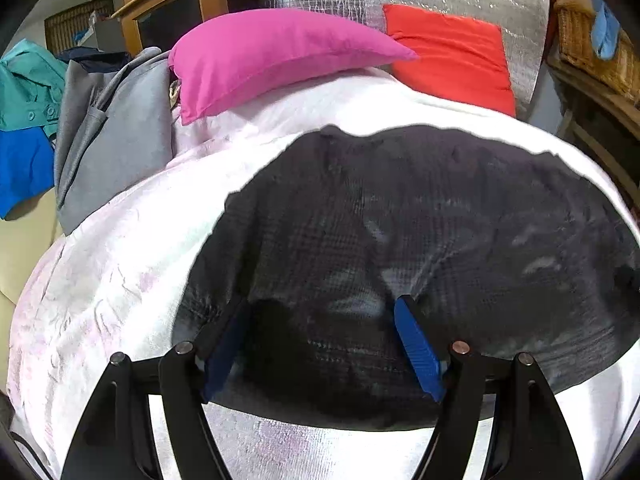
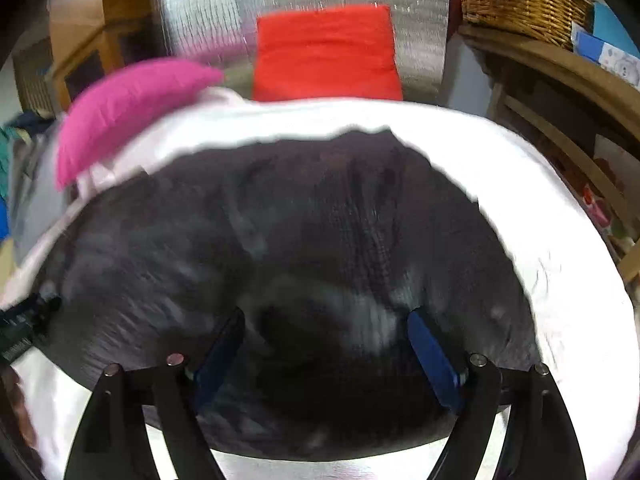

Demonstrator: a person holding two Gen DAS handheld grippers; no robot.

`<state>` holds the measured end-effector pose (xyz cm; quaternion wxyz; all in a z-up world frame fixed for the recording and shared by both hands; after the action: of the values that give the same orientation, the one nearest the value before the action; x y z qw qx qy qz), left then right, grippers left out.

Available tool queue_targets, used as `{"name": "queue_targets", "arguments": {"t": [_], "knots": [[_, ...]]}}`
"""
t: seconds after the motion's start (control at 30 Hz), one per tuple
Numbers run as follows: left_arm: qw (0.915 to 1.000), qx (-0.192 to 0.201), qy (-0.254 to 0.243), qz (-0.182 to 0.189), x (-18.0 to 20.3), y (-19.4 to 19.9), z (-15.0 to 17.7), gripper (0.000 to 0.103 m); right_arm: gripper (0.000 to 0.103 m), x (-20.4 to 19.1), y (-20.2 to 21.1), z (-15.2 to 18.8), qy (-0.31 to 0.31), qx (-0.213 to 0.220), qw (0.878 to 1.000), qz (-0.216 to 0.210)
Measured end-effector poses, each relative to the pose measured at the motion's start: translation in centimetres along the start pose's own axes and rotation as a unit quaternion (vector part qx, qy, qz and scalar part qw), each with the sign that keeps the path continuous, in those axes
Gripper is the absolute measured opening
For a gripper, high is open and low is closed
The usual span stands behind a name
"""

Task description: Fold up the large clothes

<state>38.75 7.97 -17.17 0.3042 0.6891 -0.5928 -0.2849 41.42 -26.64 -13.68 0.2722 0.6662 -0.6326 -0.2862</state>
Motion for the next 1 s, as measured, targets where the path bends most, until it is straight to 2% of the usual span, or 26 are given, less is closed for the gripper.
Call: {"name": "queue_targets", "arguments": {"t": [0.07,0.13,0.23,0.3,0.4,0.53,0.63,0.73,0.83,0.9,1.0], "knots": [[0.9996,0.022,0.01,0.012,0.0,1.4,-2.0,0.076,0.086,-0.2,0.9,-1.9,0.002,0.015,1.0,-0.006],[0.9992,0.029,0.005,0.025,0.8,1.8,-4.1,0.076,0.086,-0.7,0.5,-4.4,-0.003,0.012,1.0,-0.021],[0.9988,0.024,-0.013,0.041,2.8,0.7,-7.0,0.076,0.086,-1.1,-1.4,-7.3,0.0,0.008,1.0,-0.016],[0.9986,0.001,-0.031,0.043,4.4,-1.5,-8.4,0.076,0.086,-1.2,-3.8,-8.7,-0.008,-0.012,1.0,-0.024],[0.9978,-0.038,-0.038,0.04,5.8,-4.8,-9.0,0.076,0.086,-1.5,-6.9,-9.0,0.0,-0.035,0.999,-0.022],[0.994,-0.096,-0.043,0.03,6.8,-9.2,-8.0,0.077,0.086,-1.3,-11.1,-7.5,0.007,-0.077,0.997,-0.014],[0.9933,-0.108,-0.022,0.034,6.5,-10.8,-7.3,0.084,0.087,-0.4,-13.1,-6.6,-0.016,-0.097,0.995,-0.012],[0.9934,-0.104,-0.025,0.04,6.2,-9.9,-7.3,0.084,0.087,0.0,-12.1,-6.9,-0.023,-0.087,0.996,-0.024],[0.9967,-0.066,-0.016,0.044,4.3,-6.7,-7.1,0.084,0.087,2.0,-8.3,-6.8,-0.042,-0.049,0.997,-0.03],[0.998,-0.042,-0.003,0.047,2.5,-4.3,-6.3,0.084,0.087,4.0,-4.8,-5.6,-0.062,-0.02,0.997,-0.035],[0.9986,-0.027,0.012,0.043,0.1,-2.4,-4.8,0.084,0.087,6.2,-1.7,-3.0,-0.079,-0.007,0.996,-0.035]]}}
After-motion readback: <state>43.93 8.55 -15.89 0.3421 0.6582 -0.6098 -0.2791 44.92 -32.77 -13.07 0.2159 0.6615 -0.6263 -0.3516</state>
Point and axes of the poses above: each gripper's, at about its wrist camera, not at the fingertips, and y roughly against the way its jaws point, x to its right, z to its underside, the point moved 6 cm from there along -y, roughly the way its jaws point, and after that the axes turned 1 degree about -z, right-handed, at the moved point
